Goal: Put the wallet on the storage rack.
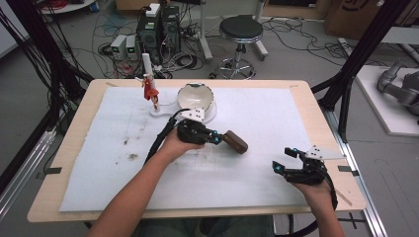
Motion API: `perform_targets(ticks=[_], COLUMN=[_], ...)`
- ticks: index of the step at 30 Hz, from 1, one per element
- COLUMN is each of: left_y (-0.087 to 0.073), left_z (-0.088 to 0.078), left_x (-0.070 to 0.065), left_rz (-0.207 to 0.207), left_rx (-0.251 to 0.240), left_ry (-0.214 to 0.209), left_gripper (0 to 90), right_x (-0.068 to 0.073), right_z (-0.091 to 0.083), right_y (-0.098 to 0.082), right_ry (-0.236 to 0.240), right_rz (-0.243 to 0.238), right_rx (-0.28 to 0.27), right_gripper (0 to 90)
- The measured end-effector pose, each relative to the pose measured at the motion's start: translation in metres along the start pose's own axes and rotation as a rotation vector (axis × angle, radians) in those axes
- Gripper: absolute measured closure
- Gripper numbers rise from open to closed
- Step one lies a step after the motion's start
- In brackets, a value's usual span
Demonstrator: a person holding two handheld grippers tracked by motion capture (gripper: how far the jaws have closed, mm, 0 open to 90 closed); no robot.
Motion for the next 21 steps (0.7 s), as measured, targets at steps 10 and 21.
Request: perform_targets(ticks=[10, 21], left_y=[0.024, 0.048], left_z=[-0.026, -0.056], left_x=[0.005, 0.025], left_rz=[0.005, 0.005], left_rx=[-0.076, -0.13], left_ry=[0.022, 0.1], left_gripper=[88.4, 88.4], right_x=[0.001, 0.001], right_z=[0.003, 0.004], right_y=[0.0, 0.0], right_ry=[0.006, 0.01], right_rz=[-0.002, 0.0], right_rx=[0.007, 0.005], right_gripper=[19.6, 19.6])
Point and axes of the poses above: each handheld gripper's, and its own axes: z roughly forward along the jaws, y roughly out of its top, x roughly to its left, the point moved 10 cm from there along z, roughly forward along the jaws, and after that the axes turned 1 degree about -x, right-handed, at the moved point
